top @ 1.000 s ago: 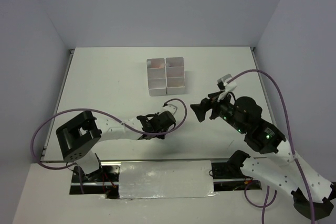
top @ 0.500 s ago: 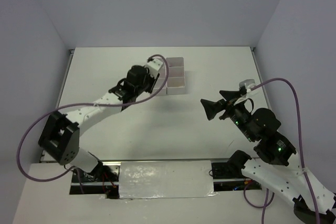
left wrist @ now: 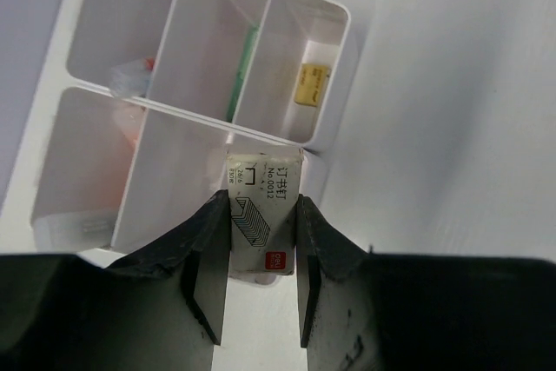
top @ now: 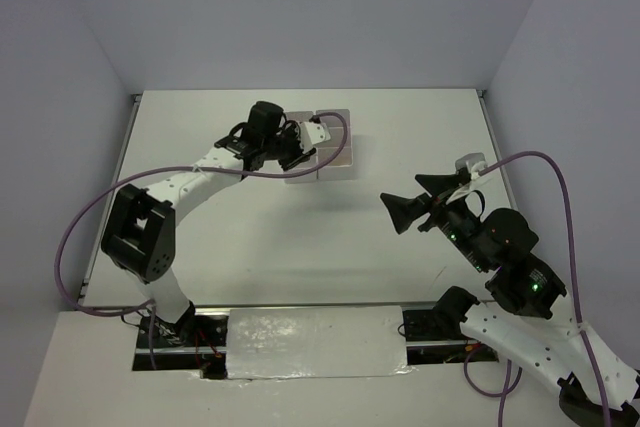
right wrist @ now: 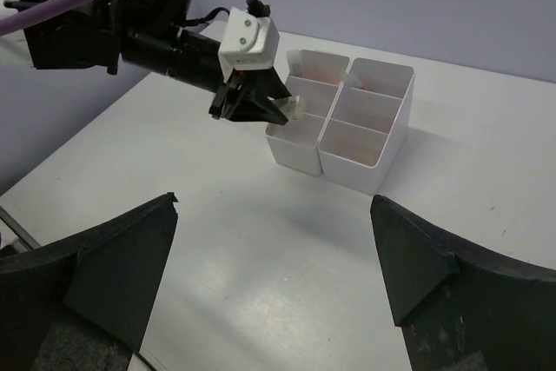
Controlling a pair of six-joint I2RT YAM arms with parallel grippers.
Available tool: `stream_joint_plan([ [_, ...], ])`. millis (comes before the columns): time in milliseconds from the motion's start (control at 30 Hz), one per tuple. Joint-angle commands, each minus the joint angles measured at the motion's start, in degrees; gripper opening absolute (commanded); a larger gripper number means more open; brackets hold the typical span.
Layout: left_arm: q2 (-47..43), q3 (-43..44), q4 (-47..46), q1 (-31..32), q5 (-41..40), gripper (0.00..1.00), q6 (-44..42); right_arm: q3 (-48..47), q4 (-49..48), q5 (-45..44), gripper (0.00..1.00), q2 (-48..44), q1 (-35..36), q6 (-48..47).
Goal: Sort the stationery into containers
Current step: Place the stationery in the storage box.
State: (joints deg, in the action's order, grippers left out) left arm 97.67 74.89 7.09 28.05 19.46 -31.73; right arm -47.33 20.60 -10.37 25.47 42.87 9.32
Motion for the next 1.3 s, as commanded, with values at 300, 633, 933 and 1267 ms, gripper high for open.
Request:
stream_joint_plan([
  [300, 4.46, 0.78, -2.34, -3.27, 4.80, 0.03, -0.89, -0.31, -1.00, 2.37, 1.00, 0.54, 0.11, -0.80],
  [633, 5.34, -0.44, -5.24, -3.44, 4.36, 0.22, 1.31, -0.66, -0.91, 3.60, 1.00, 2.21, 0.19, -1.24],
  [933, 5.69, -0.36, -5.95, -4.15, 1.90, 0.41, 2.63, -0.48, -1.00, 4.83, 1.00, 2.30, 0.02, -1.41],
  [1267, 5.25, -0.62, -6.57, -4.59, 1.72, 0.99, 3.69, -0.39, -1.18, 5.98, 1.00, 2.30, 0.11, -1.68],
])
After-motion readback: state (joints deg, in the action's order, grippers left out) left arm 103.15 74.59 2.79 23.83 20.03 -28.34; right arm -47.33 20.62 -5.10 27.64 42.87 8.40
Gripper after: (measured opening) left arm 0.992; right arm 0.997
